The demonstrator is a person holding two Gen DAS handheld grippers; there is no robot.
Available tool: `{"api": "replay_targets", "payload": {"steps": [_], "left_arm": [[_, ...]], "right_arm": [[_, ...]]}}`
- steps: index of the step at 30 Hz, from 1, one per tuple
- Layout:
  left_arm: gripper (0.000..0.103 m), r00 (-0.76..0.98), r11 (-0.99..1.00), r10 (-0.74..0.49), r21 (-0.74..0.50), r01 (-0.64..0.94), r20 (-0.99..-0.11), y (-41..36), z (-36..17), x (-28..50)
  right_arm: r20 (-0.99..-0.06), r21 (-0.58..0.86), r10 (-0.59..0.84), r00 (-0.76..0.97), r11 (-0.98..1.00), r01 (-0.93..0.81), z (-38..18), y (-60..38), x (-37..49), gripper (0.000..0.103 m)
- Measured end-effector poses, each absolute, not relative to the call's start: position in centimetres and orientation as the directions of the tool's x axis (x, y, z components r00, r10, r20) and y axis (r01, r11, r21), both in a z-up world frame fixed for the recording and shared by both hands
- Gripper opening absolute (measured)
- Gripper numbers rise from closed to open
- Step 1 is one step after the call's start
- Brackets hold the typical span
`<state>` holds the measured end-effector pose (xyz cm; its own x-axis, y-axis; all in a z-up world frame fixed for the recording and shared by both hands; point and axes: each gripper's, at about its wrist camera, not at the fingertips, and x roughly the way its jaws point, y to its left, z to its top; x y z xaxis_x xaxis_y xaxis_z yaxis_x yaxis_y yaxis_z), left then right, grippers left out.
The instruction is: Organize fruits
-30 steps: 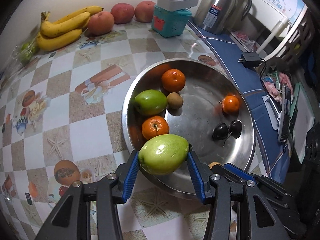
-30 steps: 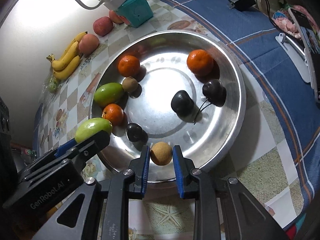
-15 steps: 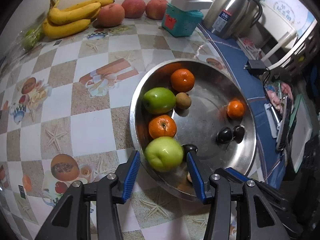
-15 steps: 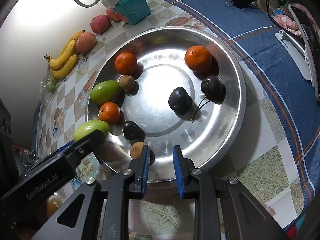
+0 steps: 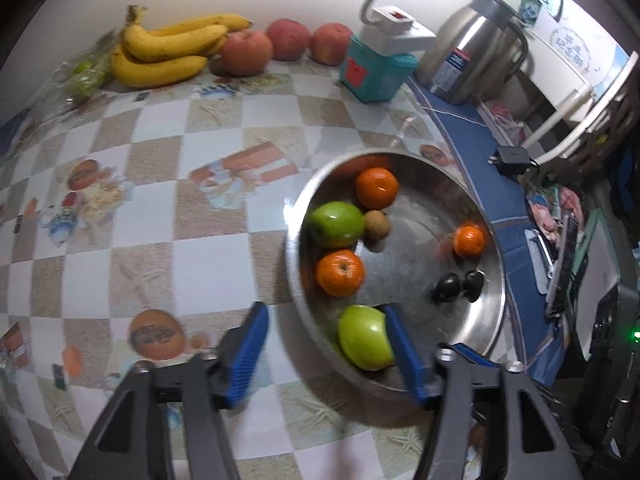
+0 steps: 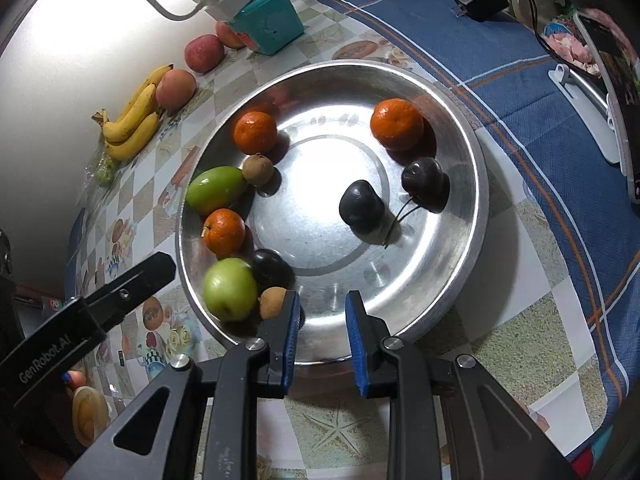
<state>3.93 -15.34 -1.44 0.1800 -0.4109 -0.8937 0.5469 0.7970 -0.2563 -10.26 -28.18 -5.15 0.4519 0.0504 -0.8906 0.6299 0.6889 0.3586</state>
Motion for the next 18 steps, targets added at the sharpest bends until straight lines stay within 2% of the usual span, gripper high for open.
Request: {"api": "replay_targets", "payload": {"steps": [1, 2, 3, 4, 6, 8, 9, 12, 15, 18], "left_arm": [[0.069, 0.195, 0.805, -0.401, -0.243, 0.541, -0.895, -15.0, -1.3, 4.0], [0.074, 0.217, 0.819, -0.381, -0.219, 0.530, -0.899, -14.6, -1.2, 4.1], [0.082, 0.240, 0.835, -0.357, -0.193, 0.516, -0.903, -14.2, -1.2, 4.2], [0.087, 0.264, 0.850, -0.329, -0.162, 0.501, -0.907, -13.8, -1.3, 4.4], [0.098, 0.325, 0.883, -0.253, -0.080, 0.463, -0.911, -12.5, -1.5, 4.8], [0.101, 0.351, 0.904, -0.204, -0.038, 0.427, -0.914, -11.2, -1.7, 5.3], [0.103, 0.357, 0.910, -0.191, -0.028, 0.414, -0.915, -10.7, -1.8, 5.4], [0.103, 0.377, 0.925, -0.137, 0.018, 0.379, -0.916, -8.8, -1.9, 5.6], [0.103, 0.385, 0.929, -0.102, 0.051, 0.367, -0.917, -7.2, -1.8, 5.4], [0.103, 0.390, 0.932, -0.089, 0.062, 0.358, -0.917, -6.1, -1.5, 4.9]], "right_arm": [[-0.890, 0.356, 0.048, 0.454, 0.696, 0.624, -5.1, -28.0, -10.2, 0.034], [-0.891, 0.351, 0.044, 0.453, 0.701, 0.621, -5.0, -27.8, -10.2, 0.045], [-0.891, 0.342, 0.037, 0.452, 0.709, 0.617, -4.9, -27.7, -10.2, 0.050], [-0.891, 0.336, 0.031, 0.453, 0.716, 0.612, -4.8, -27.4, -10.1, 0.059], [-0.887, 0.332, 0.025, 0.460, 0.726, 0.602, -4.6, -27.2, -10.1, 0.065], [-0.886, 0.328, 0.019, 0.463, 0.732, 0.598, -4.5, -26.9, -10.1, 0.076], [-0.885, 0.326, 0.017, 0.465, 0.735, 0.594, -4.5, -26.7, -10.1, 0.077], [-0.879, 0.330, 0.019, 0.476, 0.746, 0.579, -4.3, -26.3, -10.1, 0.084], [-0.872, 0.334, 0.022, 0.489, 0.757, 0.561, -4.1, -25.8, -10.1, 0.097], [-0.869, 0.334, 0.024, 0.495, 0.766, 0.550, -3.9, -25.3, -10.4, 0.099]]}}
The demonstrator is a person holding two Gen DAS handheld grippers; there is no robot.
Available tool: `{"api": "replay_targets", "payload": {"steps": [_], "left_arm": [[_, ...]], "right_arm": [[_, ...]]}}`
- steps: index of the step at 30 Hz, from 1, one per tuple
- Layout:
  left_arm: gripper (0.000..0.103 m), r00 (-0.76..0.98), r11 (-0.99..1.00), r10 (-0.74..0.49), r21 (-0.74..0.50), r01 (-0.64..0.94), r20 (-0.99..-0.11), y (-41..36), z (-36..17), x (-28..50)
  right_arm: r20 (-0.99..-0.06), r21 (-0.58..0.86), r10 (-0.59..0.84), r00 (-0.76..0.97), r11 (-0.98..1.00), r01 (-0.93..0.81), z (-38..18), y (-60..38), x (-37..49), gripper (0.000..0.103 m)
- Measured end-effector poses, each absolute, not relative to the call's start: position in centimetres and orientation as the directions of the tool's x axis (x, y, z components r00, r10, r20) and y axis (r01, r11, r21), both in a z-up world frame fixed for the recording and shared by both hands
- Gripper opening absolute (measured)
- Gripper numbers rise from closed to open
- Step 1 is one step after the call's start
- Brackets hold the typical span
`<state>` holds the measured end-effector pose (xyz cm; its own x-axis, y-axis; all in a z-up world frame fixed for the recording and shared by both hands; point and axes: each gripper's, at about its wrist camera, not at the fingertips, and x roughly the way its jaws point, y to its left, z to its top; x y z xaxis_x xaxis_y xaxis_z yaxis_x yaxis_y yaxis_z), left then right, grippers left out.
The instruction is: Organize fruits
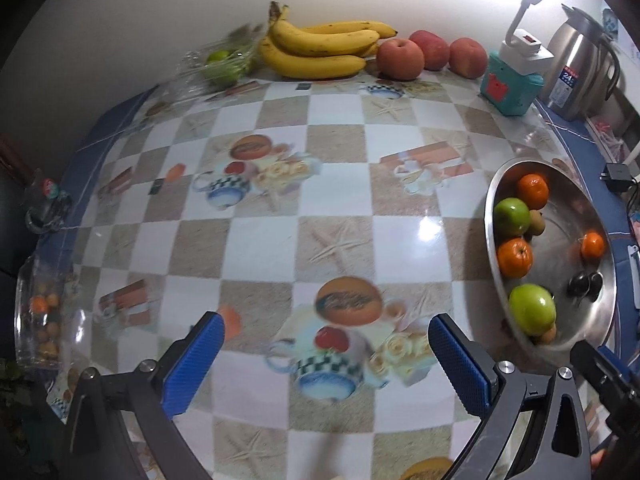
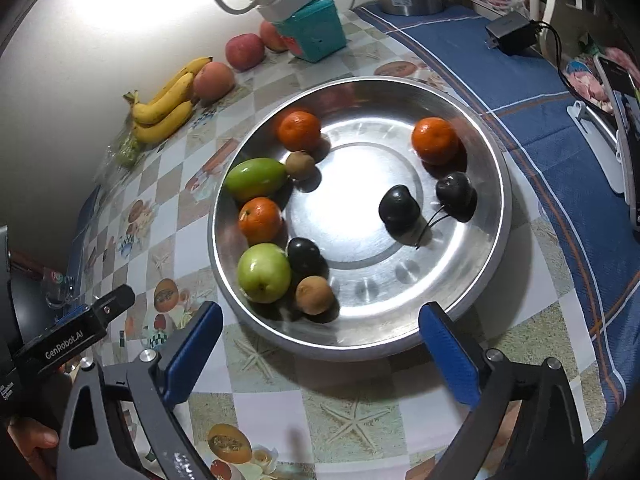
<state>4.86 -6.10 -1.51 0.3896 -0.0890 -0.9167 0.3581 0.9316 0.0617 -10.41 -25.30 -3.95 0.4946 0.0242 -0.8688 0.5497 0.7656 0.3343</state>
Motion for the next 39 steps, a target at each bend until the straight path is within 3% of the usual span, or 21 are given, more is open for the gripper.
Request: {"api": "replay_targets", "payload": {"steps": [13, 39], "left_arm": [[0.103, 0.426, 0.955, 0.036, 0.156, 0.250, -0.904, -1.5, -0.9, 1.7], [0.103, 0.418, 0.931, 0.013, 0.164, 0.325, -0.908, -3.0, -1.0, 0.0]], "right_arm": [[-0.875, 0.298, 0.013, 0.484, 0.802, 0.518, -3.4, -23.4, -12.2, 0.099], [-0.893, 0.218, -0.035, 0.448, 0.839, 0.499, -3.2, -22.1, -11.8, 0.099]]}}
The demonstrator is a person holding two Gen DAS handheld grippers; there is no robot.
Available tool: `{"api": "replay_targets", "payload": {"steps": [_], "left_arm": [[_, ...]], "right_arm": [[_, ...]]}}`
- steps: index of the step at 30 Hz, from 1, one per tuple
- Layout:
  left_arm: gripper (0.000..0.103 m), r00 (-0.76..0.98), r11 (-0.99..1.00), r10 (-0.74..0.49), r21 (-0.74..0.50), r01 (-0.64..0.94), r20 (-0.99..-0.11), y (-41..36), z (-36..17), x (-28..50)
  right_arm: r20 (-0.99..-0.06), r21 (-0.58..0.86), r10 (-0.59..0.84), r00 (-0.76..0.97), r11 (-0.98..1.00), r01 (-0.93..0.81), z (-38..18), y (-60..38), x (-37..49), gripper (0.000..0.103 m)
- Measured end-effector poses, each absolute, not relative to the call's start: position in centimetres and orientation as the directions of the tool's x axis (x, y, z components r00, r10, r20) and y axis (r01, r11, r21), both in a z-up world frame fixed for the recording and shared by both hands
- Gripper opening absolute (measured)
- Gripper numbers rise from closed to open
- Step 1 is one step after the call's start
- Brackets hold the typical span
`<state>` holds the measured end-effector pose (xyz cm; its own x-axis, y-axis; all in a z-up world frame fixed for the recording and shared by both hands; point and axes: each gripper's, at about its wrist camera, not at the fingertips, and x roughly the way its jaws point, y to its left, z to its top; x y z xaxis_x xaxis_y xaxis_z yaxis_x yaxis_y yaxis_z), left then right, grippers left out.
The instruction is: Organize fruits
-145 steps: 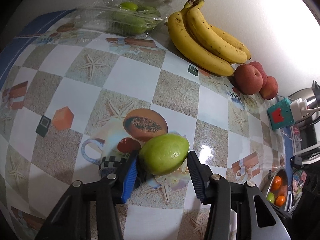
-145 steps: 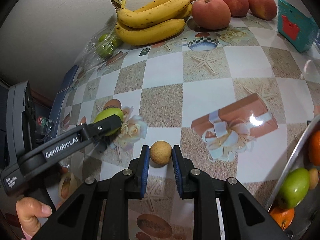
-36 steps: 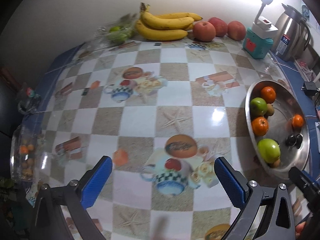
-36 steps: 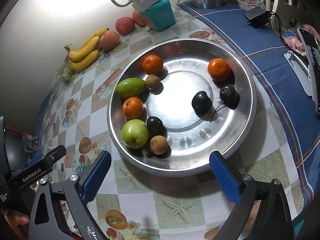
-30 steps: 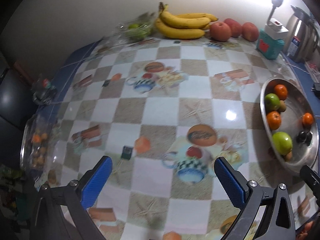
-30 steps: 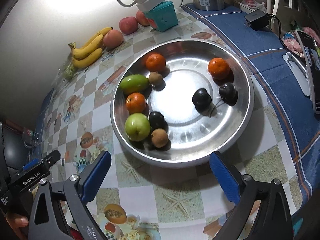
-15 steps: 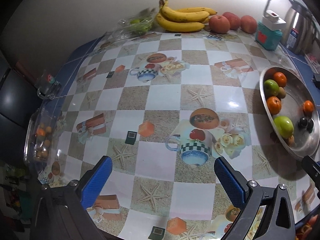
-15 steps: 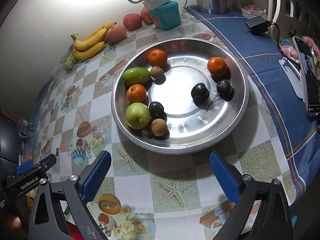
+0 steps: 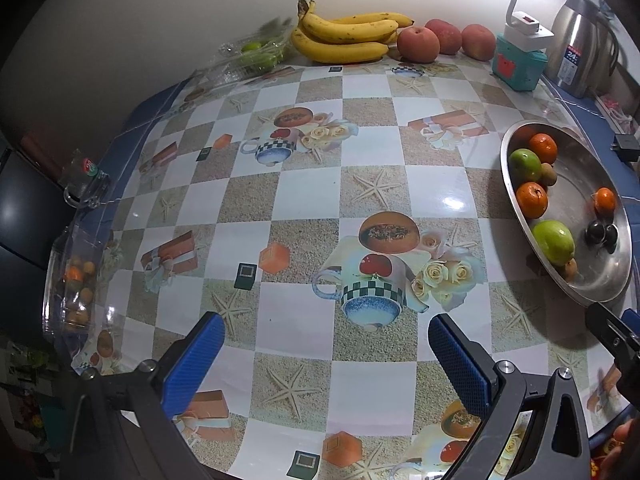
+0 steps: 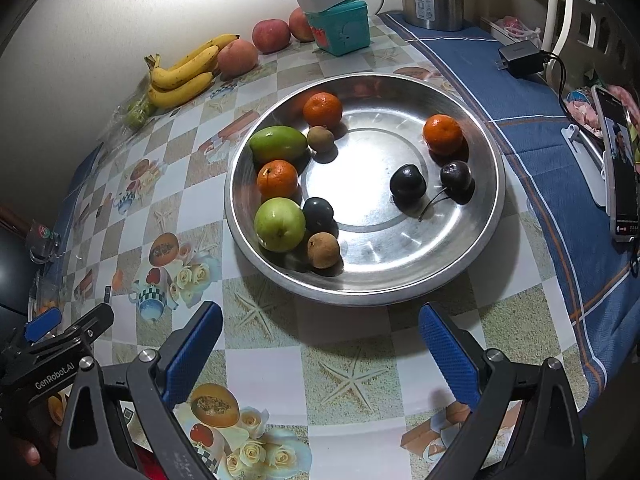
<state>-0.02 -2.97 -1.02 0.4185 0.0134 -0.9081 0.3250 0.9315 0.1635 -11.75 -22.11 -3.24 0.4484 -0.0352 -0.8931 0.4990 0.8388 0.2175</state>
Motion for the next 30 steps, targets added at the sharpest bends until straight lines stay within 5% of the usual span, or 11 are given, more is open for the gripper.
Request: {"api": "replay_targets", "payload": {"steps": [30], "left_arm": [[0.103, 0.386, 0.941, 0.029, 0.156, 0.301, -0.922, -2.52, -1.71, 0.28]], "right_arm": [[-0.903, 0.221, -0.026, 0.428, 0.828, 0.515, -3.59, -22.31, -11.81, 0.099]]}}
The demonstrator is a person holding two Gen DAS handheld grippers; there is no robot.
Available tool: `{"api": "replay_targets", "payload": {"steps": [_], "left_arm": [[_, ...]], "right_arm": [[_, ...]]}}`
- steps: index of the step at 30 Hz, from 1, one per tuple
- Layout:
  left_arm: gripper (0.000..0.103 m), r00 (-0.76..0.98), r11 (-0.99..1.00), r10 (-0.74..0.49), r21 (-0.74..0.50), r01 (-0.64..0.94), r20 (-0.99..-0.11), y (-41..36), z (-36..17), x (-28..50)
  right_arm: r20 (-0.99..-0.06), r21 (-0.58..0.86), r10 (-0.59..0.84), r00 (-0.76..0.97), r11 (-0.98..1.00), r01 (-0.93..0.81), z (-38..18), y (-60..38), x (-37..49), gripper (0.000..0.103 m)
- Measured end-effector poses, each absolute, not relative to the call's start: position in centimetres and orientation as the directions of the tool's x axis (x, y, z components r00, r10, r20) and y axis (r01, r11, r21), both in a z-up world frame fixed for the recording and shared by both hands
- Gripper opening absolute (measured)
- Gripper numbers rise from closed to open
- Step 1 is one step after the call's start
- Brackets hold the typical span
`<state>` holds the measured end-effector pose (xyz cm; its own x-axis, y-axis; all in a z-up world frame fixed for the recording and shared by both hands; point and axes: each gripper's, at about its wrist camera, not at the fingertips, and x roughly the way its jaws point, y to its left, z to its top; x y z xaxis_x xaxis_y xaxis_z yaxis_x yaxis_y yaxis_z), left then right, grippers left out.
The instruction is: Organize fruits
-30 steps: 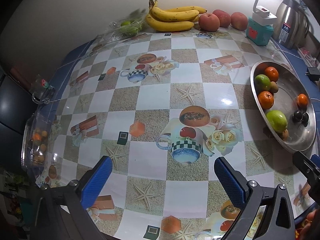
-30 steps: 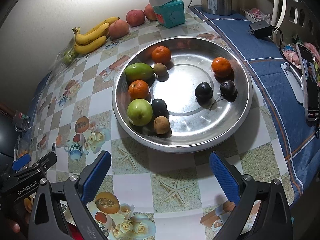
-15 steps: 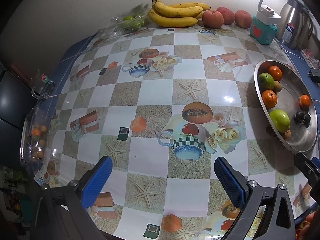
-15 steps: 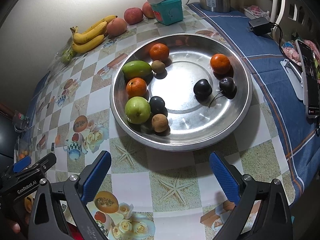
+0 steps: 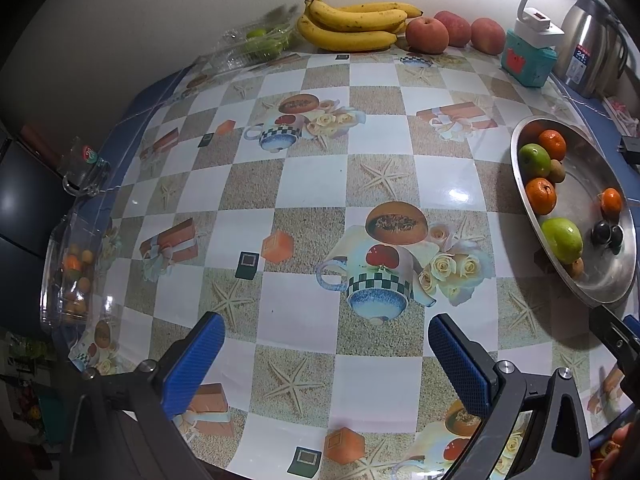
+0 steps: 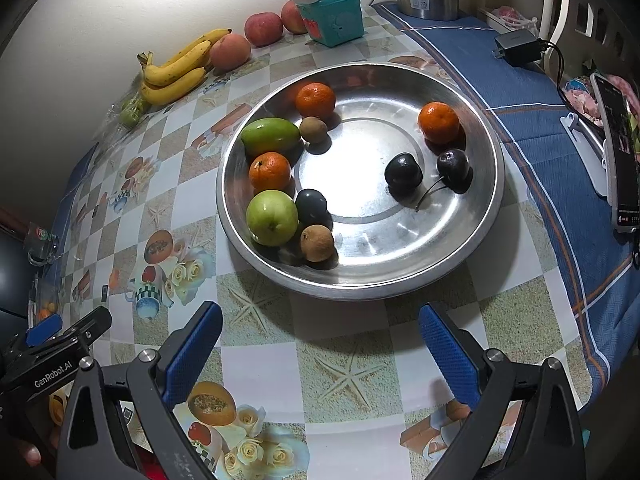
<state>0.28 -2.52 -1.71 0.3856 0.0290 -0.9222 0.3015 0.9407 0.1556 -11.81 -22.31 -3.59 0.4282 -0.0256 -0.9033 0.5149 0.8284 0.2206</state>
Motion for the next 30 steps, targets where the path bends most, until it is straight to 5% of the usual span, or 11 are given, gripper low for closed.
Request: {"api": "replay_targets", "payload": {"steps": [30], "left_arm": [[0.103, 0.377, 0.941, 0.032, 0.156, 0.302, -0.926, -2.29, -1.92, 0.42]], "right_arm": [[-0.910, 0.216, -0.023, 0.415, 0.828, 0.518, -4.01, -22.29, -11.85, 0.099]]}}
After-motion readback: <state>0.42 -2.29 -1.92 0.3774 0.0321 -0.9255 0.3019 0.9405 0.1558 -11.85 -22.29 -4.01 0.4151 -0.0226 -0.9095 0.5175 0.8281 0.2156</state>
